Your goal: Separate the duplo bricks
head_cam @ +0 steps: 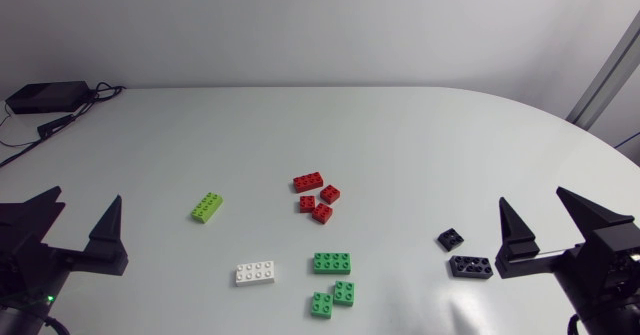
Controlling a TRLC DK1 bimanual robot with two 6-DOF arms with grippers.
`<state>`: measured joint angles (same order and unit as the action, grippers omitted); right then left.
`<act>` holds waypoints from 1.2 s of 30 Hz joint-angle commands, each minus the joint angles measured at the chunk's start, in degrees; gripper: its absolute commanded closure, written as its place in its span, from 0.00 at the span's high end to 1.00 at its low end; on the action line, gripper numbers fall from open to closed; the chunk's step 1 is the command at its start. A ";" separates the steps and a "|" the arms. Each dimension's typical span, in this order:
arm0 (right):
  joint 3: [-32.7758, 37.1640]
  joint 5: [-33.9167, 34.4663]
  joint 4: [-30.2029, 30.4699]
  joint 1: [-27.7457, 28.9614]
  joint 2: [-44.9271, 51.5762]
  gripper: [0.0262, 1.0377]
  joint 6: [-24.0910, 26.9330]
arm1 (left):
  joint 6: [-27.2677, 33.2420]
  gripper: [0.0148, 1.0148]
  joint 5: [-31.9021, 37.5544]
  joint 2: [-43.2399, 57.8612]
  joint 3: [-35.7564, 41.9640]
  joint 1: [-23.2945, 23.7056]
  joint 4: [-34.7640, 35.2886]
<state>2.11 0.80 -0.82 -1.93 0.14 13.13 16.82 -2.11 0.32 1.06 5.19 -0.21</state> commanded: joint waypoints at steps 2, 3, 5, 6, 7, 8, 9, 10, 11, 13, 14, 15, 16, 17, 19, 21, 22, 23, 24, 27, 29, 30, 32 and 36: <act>-2.20 -0.01 0.91 -0.26 -0.41 0.96 1.03 | -1.17 0.97 0.35 -0.93 -1.06 0.35 0.12; -2.20 -0.01 0.91 -0.26 -0.41 0.96 1.03 | -1.17 0.97 0.35 -0.93 -1.06 0.35 0.12; -2.20 -0.01 0.91 -0.26 -0.41 0.96 1.03 | -1.17 0.97 0.35 -0.93 -1.06 0.35 0.12; -2.20 -0.01 0.91 -0.26 -0.41 0.96 1.03 | -1.17 0.97 0.35 -0.93 -1.06 0.35 0.12; -2.20 -0.01 0.91 -0.26 -0.41 0.96 1.03 | -1.17 0.97 0.35 -0.93 -1.06 0.26 0.12; -2.20 -0.01 0.91 -0.26 -0.41 0.96 1.03 | -1.17 0.97 0.35 -0.93 -1.06 0.35 0.12; -2.20 -0.01 0.91 -0.26 -0.41 0.96 1.03 | -1.17 0.97 0.35 -0.93 -1.06 0.35 0.12; -2.20 -0.01 0.91 -0.26 -0.41 0.96 1.03 | -1.26 0.97 0.35 -0.93 -1.06 0.35 0.12; -2.20 -0.01 0.91 -0.26 -0.41 0.96 1.03 | -1.26 0.97 0.35 -0.93 -1.06 0.26 0.12; -2.20 -0.01 0.91 -0.26 -0.41 0.96 1.03 | -1.17 0.97 0.35 -0.93 -1.06 0.35 0.12; -2.20 -0.01 0.91 -0.26 -0.41 0.96 1.03 | -1.17 0.97 0.35 -0.93 -1.06 0.35 0.12; -2.20 -0.01 0.91 -0.26 -0.41 0.96 1.03 | -1.17 0.97 0.35 -0.93 -1.06 0.35 0.12; -2.20 -0.01 0.91 -0.26 -0.41 0.96 1.03 | -1.17 0.97 0.35 -0.93 -1.06 0.35 0.12; -2.20 -0.01 0.91 -0.26 -0.41 0.96 1.03 | -1.26 0.97 0.35 -0.93 -1.06 0.35 0.12; -2.20 -0.01 0.91 -0.26 -0.41 0.96 1.03 | -1.17 0.97 0.35 -0.93 -1.06 0.35 0.12; -2.20 -0.01 0.91 -0.26 -0.41 0.96 1.03 | -1.26 0.97 0.35 -0.93 -1.06 0.35 0.12; -2.20 -0.01 0.91 -0.26 -0.41 0.96 1.03 | -1.17 0.97 0.35 -0.93 -1.06 0.35 0.12; -2.20 -0.01 0.91 -0.26 -0.41 0.96 1.03 | -1.17 0.97 0.35 -0.93 -1.06 0.35 0.12; -2.20 -0.01 0.91 -0.26 -0.41 0.96 1.03 | -1.17 0.97 0.35 -0.93 -1.06 0.35 0.12; -2.20 -0.01 0.91 -0.26 -0.41 0.96 1.03 | -1.17 0.97 0.35 -0.93 -1.06 0.35 0.12; -2.20 -0.01 0.91 -0.26 -0.41 0.96 1.03 | -1.17 0.97 0.35 -0.93 -1.06 0.35 0.12; -2.20 -0.01 0.91 -0.26 -0.41 0.96 1.03 | -1.26 0.97 0.35 -0.93 -1.06 0.35 0.12; -2.20 -0.01 0.91 -0.26 -0.41 0.96 1.03 | -1.17 0.97 0.35 -0.93 -1.06 0.35 0.12; -2.20 -0.01 0.91 -0.26 -0.41 0.96 1.03 | -1.17 0.97 0.35 -0.93 -1.06 0.35 0.12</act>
<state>2.11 0.80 -0.82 -1.93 0.14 13.13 16.82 -2.11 0.32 1.06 5.19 -0.21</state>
